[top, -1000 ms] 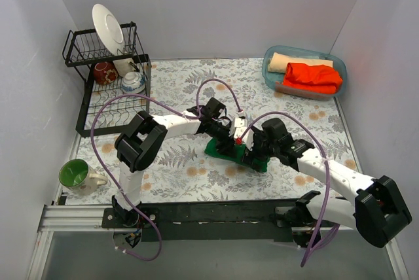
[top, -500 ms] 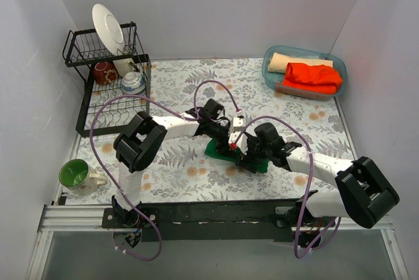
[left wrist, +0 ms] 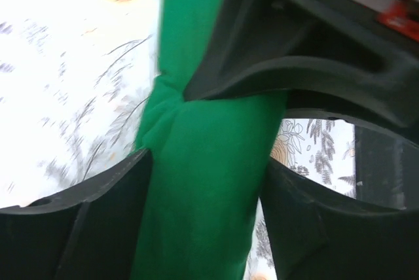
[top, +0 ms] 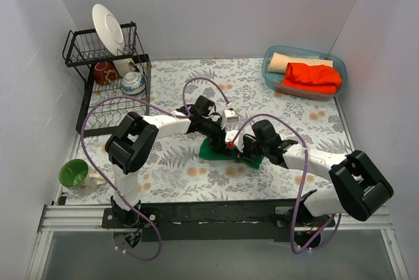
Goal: Roll the t-shirts
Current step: Pick up the T-shirt from the center of the board, then place the T-shirt in the bin.
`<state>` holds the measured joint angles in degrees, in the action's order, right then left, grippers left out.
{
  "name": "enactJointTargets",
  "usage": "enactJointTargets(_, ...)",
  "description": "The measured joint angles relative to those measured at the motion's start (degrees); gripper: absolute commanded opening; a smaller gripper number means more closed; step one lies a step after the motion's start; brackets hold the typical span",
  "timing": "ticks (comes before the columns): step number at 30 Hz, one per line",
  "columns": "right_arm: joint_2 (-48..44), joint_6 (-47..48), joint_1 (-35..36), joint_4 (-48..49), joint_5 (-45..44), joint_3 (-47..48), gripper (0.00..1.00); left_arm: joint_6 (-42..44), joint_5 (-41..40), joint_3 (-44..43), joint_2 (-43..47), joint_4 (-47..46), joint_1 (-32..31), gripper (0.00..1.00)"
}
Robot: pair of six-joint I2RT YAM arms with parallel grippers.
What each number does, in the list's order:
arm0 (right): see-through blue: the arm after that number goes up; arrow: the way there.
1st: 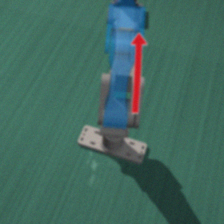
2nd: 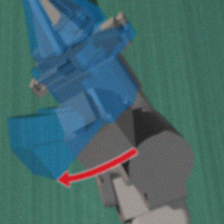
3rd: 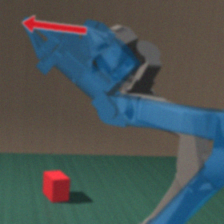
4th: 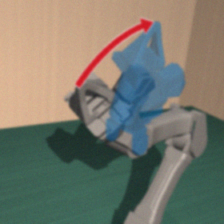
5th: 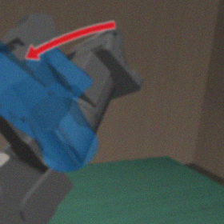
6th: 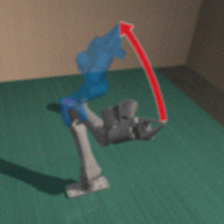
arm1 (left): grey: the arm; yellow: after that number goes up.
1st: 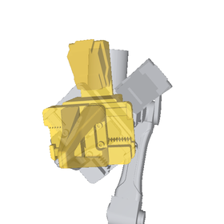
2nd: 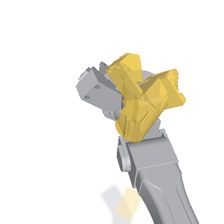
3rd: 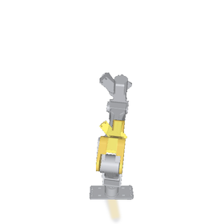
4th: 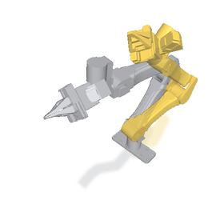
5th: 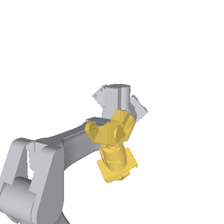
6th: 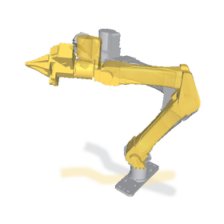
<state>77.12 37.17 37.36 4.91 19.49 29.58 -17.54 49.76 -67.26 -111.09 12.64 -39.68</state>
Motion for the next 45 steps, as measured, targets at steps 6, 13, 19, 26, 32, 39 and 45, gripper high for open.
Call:
enactJointTargets(6,0.1,4.7,-1.9,-8.5,-2.9,7.6,0.01,-8.7,-0.7,-9.4,4.3,4.9,10.0,0.84)
enactJointTargets(13,0.6,15.4,-12.7,-19.3,-4.9,20.4,0.01,-10.8,-1.4,-27.1,16.3,5.8,23.9,0.84)
enactJointTargets(19,8.2,22.0,-26.5,-18.7,-5.8,36.1,0.01,-8.1,-1.0,-23.8,23.7,9.7,24.3,0.84)
enactJointTargets(26,19.8,26.9,-39.0,-15.0,-5.5,49.2,0.01,-6.6,-1.7,-19.6,20.3,14.3,29.3,0.83)
enactJointTargets(32,25.5,33.2,-45.2,-12.0,-3.6,49.5,0.01,-2.5,-4.6,-19.9,17.1,18.3,30.4,0.82)
enactJointTargets(39,31.1,42.1,-49.1,-8.6,0.7,49.5,0.01,1.3,-7.7,-22.8,12.6,22.2,30.1,0.81)
enactJointTargets(45,33.0,50.5,-49.7,-4.8,3.3,48.2,0.01,2.4,-9.7,-24.0,8.2,24.7,29.9,0.81)
